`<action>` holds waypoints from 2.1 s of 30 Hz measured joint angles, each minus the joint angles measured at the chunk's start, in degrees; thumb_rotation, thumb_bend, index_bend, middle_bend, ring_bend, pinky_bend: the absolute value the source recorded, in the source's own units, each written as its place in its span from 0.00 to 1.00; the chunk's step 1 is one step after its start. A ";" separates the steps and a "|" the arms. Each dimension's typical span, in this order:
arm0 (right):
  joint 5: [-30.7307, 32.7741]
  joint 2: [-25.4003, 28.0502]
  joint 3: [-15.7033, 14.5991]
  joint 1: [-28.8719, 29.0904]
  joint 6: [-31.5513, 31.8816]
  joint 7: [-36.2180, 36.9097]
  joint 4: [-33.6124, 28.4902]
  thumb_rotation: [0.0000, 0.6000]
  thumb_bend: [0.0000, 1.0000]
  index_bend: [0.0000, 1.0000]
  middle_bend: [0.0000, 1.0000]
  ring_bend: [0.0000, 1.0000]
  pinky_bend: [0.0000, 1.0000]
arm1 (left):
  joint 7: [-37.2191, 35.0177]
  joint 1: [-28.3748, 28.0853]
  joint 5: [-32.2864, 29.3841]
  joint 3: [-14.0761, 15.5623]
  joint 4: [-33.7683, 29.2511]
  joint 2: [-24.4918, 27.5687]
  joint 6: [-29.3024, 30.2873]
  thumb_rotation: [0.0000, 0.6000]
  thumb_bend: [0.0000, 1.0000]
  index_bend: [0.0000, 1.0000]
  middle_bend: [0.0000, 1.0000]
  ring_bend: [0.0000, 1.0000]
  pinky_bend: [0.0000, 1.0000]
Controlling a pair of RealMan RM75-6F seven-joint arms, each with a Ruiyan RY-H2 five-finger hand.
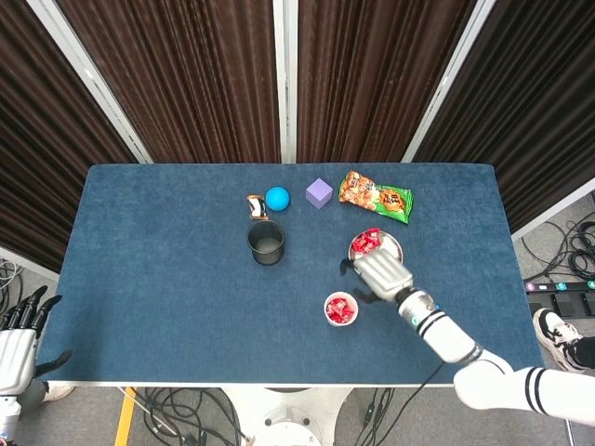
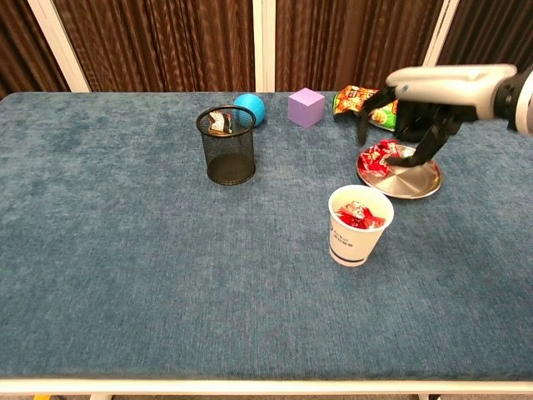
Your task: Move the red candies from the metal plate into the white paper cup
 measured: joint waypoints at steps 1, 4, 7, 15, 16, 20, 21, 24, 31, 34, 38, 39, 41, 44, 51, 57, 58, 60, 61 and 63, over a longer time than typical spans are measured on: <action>1.66 -0.32 0.14 0.39 -0.24 -0.75 1.43 1.00 0.31 0.37 0.96 0.93 1.00 | -0.02 0.02 -0.03 0.01 0.01 -0.05 -0.01 1.00 0.00 0.21 0.16 0.14 0.19; 8.04 -2.15 0.46 2.05 -1.23 -3.86 6.75 1.00 0.31 0.37 0.96 0.93 1.00 | -0.04 0.05 -0.16 0.02 0.06 -0.15 -0.13 1.00 0.00 0.21 0.16 0.14 0.19; 14.67 -4.98 0.58 4.09 -2.66 -6.97 12.66 1.00 0.31 0.37 0.96 0.92 1.00 | -0.01 0.04 -0.21 0.00 0.08 -0.08 -0.18 1.00 0.00 0.21 0.16 0.14 0.19; 27.96 -14.00 0.11 10.11 -7.70 -13.66 26.50 1.00 0.34 0.37 0.96 0.92 1.00 | -0.06 0.27 -0.71 -0.02 0.20 0.00 -0.32 1.00 0.00 0.21 0.16 0.14 0.19; 28.84 -14.76 -0.03 10.66 -8.16 -14.23 27.55 1.00 0.35 0.37 0.96 0.93 1.00 | -0.06 0.27 -0.71 -0.01 0.20 -0.01 -0.35 1.00 0.00 0.21 0.16 0.14 0.19; 32.24 -17.19 -0.73 12.35 -9.65 -16.00 30.86 1.00 0.37 0.37 0.96 0.93 1.00 | -0.13 0.37 -0.85 -0.02 0.21 -0.04 -0.33 1.00 0.00 0.21 0.16 0.14 0.19; 33.01 -17.64 -1.04 12.63 -9.96 -16.34 31.44 1.00 0.37 0.37 0.96 0.93 1.00 | -0.19 0.42 -0.97 -0.01 0.26 -0.03 -0.37 1.00 0.00 0.21 0.16 0.14 0.19; 34.08 -18.04 -1.76 12.87 -10.36 -16.80 32.10 1.00 0.37 0.37 0.96 0.93 1.00 | -0.22 0.43 -1.06 0.01 0.39 -0.05 -0.55 1.00 0.00 0.21 0.16 0.14 0.19; 34.63 -17.76 -2.78 12.42 -10.36 -16.78 31.34 1.00 0.37 0.37 0.96 0.92 1.00 | -0.44 0.30 -0.46 -0.01 0.46 -0.26 -0.24 1.00 0.00 0.21 0.16 0.14 0.19; 34.41 -16.97 -3.06 12.02 -10.12 -16.49 29.79 1.00 0.37 0.37 0.96 0.93 1.00 | -0.53 0.33 -0.43 0.00 0.71 -0.40 -0.20 1.00 0.00 0.21 0.16 0.14 0.19; 33.26 -15.33 -3.24 11.25 -9.29 -15.62 26.67 1.00 0.35 0.37 0.96 0.92 1.00 | -0.75 0.25 -0.25 -0.01 1.02 -0.59 -0.21 1.00 0.00 0.21 0.16 0.14 0.19; 32.73 -15.10 -3.22 11.01 -8.60 -15.36 26.17 1.00 0.32 0.37 0.96 0.93 1.00 | -0.81 0.23 -0.20 -0.02 1.06 -0.63 -0.19 1.00 0.00 0.21 0.16 0.14 0.19; 31.99 -15.14 -3.16 10.73 -7.37 -15.11 26.19 1.00 0.24 0.37 0.96 0.93 1.00 | -0.88 0.23 -0.10 -0.03 1.10 -0.67 -0.07 1.00 0.00 0.21 0.16 0.14 0.19; 31.67 -16.14 -2.97 10.59 -6.53 -15.04 27.38 1.00 0.18 0.38 0.96 0.93 1.00 | -1.03 0.42 -0.19 0.01 1.18 -0.71 0.09 1.00 0.00 0.21 0.16 0.14 0.19; 32.49 -19.85 -2.59 10.96 -6.43 -16.12 31.57 1.00 0.17 0.42 0.96 0.93 1.00 | -1.32 0.70 -0.46 0.15 1.46 -0.77 0.02 1.00 0.00 0.21 0.16 0.14 0.19; 33.22 -22.02 -2.21 11.24 -6.91 -17.27 34.40 1.00 0.18 0.44 0.96 0.93 1.00 | -1.47 0.69 -0.58 0.09 1.72 -0.83 -0.12 1.00 0.00 0.21 0.16 0.14 0.19; 33.36 -22.29 -2.16 11.29 -7.05 -17.44 34.76 1.00 0.19 0.44 0.96 0.93 1.00 | -1.47 0.68 -0.62 0.07 1.72 -0.84 -0.15 1.00 0.00 0.21 0.16 0.14 0.19; 33.63 -22.91 -2.05 11.39 -7.37 -17.83 35.62 1.00 0.22 0.45 0.96 0.93 1.00 | -1.51 0.72 -0.70 0.09 1.78 -0.87 -0.21 1.00 0.00 0.21 0.16 0.14 0.19; 33.76 -23.19 -2.01 11.42 -7.53 -17.99 36.00 1.00 0.24 0.45 0.96 0.93 1.00 | -1.53 0.74 -0.74 0.11 1.82 -0.88 -0.25 1.00 0.00 0.21 0.16 0.14 0.19; 34.03 -23.79 -1.88 11.49 -7.89 -18.31 36.81 1.00 0.28 0.47 0.96 0.93 1.00 | -1.61 0.81 -0.83 0.13 1.92 -0.92 -0.27 1.00 0.00 0.21 0.16 0.14 0.19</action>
